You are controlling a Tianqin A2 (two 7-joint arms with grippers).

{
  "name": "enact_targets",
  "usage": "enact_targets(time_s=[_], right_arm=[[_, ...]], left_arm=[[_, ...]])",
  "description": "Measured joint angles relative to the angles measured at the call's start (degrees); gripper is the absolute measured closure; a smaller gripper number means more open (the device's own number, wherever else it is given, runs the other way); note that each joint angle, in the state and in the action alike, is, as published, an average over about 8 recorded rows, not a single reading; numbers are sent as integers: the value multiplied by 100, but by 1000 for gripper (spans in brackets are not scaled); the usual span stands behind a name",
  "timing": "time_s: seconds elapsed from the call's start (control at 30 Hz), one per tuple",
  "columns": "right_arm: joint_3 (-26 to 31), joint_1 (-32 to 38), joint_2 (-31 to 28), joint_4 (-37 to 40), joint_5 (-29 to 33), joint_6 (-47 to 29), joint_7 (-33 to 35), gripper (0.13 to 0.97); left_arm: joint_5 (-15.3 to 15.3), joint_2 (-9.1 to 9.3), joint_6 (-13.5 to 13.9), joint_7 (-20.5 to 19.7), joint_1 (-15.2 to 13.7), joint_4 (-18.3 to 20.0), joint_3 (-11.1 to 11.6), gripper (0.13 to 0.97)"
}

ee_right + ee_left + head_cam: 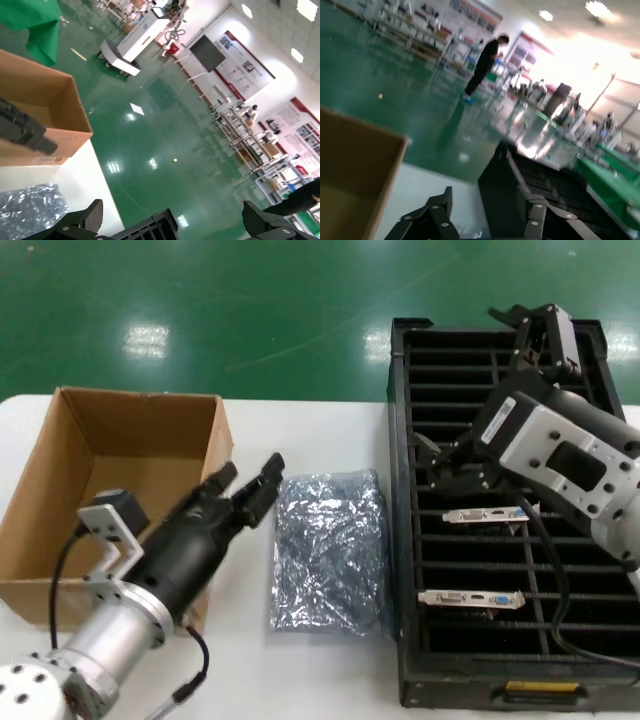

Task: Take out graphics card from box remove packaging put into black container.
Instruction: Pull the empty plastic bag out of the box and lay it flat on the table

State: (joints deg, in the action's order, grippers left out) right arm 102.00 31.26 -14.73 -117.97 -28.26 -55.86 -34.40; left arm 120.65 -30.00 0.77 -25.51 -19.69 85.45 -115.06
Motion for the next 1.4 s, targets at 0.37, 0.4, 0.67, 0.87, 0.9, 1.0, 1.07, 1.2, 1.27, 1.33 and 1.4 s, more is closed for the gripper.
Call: enact_targets(time_s=[0.37, 0.4, 0.67, 0.87, 0.9, 1.0, 1.07, 1.2, 1.27, 1.33, 1.4], right_arm=[[-111, -73, 606, -2, 367, 108, 442, 129], [-109, -74, 645, 0, 393, 107, 469, 129], [-153, -210, 656, 118, 74, 346, 642, 129], [-217, -425, 588, 304, -485, 733, 848, 129], [-229, -465, 576, 337, -585, 802, 885, 129], [-266, -585, 539, 441, -896, 1018, 1000, 129], [-289, -664, 514, 509, -1101, 1160, 1076, 129], [-338, -825, 465, 649, -1523, 1453, 1233, 129], [-362, -905, 440, 718, -1729, 1595, 1309, 129], [-387, -987, 415, 789, -1942, 1743, 1388, 129], [-412, -1070, 389, 860, -2156, 1892, 1468, 129]], left_arm=[[284, 475, 366, 189, 853, 1722, 2021, 463], [320, 488, 386, 171, 896, 1837, 2120, 436], [294, 535, 403, 232, 1010, 1970, 2282, 289], [142, 589, 366, 406, 1079, 1865, 2281, 250], [114, 600, 360, 436, 1092, 1846, 2281, 238], [29, 630, 340, 532, 1131, 1791, 2284, 204], [-27, 651, 327, 595, 1158, 1754, 2286, 181], [-141, 692, 301, 725, 1211, 1680, 2289, 154], [-196, 712, 287, 788, 1237, 1644, 2291, 148], [-254, 733, 274, 853, 1264, 1606, 2293, 141], [-312, 755, 261, 919, 1292, 1568, 2295, 135]])
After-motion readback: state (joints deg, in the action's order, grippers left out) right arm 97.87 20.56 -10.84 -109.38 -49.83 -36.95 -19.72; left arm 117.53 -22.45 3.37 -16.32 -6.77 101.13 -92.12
